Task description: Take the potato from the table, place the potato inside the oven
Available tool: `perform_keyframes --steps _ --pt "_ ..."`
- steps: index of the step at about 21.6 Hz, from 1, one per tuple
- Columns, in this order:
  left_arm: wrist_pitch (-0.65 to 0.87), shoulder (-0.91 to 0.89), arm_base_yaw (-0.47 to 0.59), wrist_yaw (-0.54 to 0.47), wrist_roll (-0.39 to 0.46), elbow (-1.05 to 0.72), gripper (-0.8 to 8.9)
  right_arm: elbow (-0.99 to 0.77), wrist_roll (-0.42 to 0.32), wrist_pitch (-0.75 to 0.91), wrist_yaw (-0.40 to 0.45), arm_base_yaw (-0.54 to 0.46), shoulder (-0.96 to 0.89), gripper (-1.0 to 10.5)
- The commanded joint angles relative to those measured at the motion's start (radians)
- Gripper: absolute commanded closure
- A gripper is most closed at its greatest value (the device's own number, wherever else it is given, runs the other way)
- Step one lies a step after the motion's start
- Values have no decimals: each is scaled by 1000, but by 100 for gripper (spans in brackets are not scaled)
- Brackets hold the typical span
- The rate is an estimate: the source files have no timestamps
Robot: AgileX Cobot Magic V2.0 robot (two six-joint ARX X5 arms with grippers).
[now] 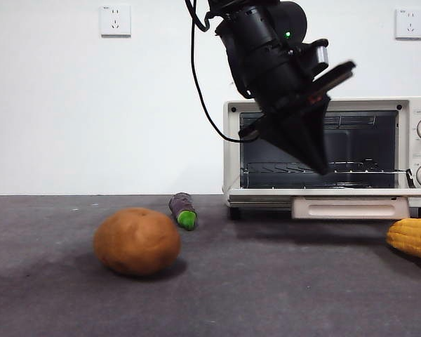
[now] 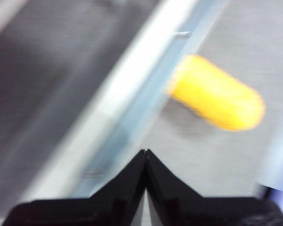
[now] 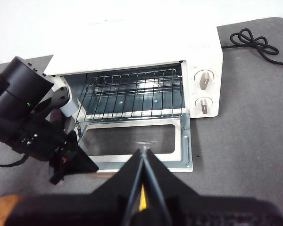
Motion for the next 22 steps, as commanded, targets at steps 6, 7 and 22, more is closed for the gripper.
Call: perform_keyframes --steps 6,7,22 --pt "-20 -172 -3 75 -3 2 820 3 -10 -37 0 1 8 946" --pt "-23 -211 -3 74 -2 2 820 3 -10 -39 -1 1 17 946" --pt "-252 -732 0 -303 39 2 820 3 131 193 -437 86 195 938"
